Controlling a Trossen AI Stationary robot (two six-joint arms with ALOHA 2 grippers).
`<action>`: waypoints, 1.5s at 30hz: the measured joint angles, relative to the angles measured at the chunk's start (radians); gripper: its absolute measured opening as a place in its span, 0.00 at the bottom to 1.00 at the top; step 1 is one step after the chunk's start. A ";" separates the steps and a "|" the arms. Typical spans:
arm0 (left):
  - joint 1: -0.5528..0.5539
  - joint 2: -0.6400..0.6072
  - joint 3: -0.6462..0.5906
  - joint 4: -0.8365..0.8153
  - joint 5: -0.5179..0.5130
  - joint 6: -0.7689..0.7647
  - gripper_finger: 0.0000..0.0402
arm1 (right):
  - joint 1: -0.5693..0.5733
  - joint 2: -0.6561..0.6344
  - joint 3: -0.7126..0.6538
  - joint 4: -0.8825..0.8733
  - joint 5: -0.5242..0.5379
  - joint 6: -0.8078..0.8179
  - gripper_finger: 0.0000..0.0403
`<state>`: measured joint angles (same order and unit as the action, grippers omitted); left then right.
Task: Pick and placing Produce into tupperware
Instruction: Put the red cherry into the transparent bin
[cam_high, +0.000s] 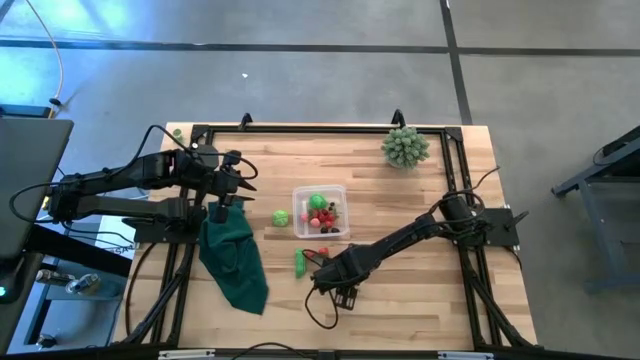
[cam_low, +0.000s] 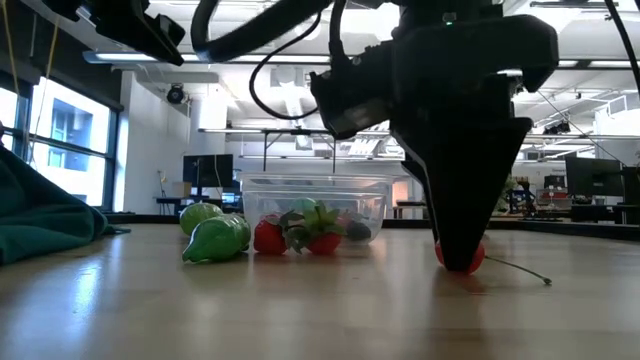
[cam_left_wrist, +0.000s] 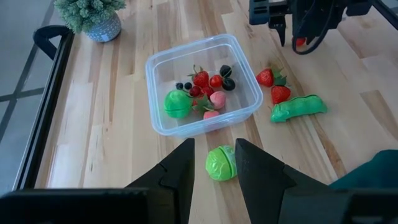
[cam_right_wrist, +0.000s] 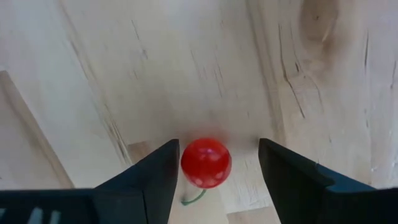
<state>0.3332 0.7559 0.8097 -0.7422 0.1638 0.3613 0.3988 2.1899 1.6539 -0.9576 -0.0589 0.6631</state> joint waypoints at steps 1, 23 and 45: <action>0.000 0.000 0.000 0.000 0.000 0.000 0.26 | 0.000 0.000 0.000 0.000 -0.001 0.008 0.51; 0.000 0.000 0.000 0.000 0.000 0.000 0.26 | 0.001 0.000 0.000 -0.001 -0.029 0.112 0.27; 0.000 0.000 0.000 0.000 0.000 0.000 0.26 | 0.001 -0.002 0.000 -0.018 -0.050 0.222 0.30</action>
<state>0.3332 0.7559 0.8098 -0.7422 0.1638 0.3612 0.3996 2.1883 1.6537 -0.9760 -0.1093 0.8854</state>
